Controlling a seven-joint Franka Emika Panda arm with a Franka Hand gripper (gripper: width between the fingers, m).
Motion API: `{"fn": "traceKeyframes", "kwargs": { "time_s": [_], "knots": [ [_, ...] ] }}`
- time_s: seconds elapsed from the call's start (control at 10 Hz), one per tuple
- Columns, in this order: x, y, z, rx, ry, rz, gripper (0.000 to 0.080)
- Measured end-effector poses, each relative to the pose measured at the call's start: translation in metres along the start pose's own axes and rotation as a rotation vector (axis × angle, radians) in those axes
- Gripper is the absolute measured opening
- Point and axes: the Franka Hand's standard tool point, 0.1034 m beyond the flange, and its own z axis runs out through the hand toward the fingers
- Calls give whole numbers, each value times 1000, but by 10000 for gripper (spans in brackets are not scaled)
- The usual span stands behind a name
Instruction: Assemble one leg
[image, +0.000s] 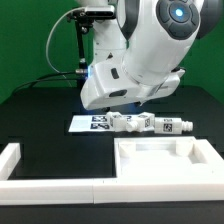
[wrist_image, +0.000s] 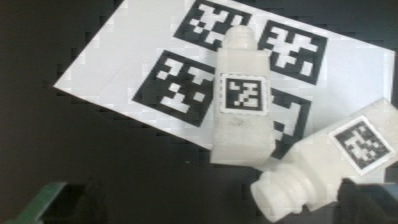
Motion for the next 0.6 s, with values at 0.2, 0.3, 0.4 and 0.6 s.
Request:
{"fn": "traceKeyframes", "kwargs": {
  "time_s": [0.2,0.3,0.4,0.6],
  "knots": [
    [1,-1,5,-14,-4,7,649],
    [-3,-5,19,-30,-27,4,649],
    [-11,-6,35,-24,-61,3,649],
    [-22,-6,55,6,-121,46,649]
  ]
}}
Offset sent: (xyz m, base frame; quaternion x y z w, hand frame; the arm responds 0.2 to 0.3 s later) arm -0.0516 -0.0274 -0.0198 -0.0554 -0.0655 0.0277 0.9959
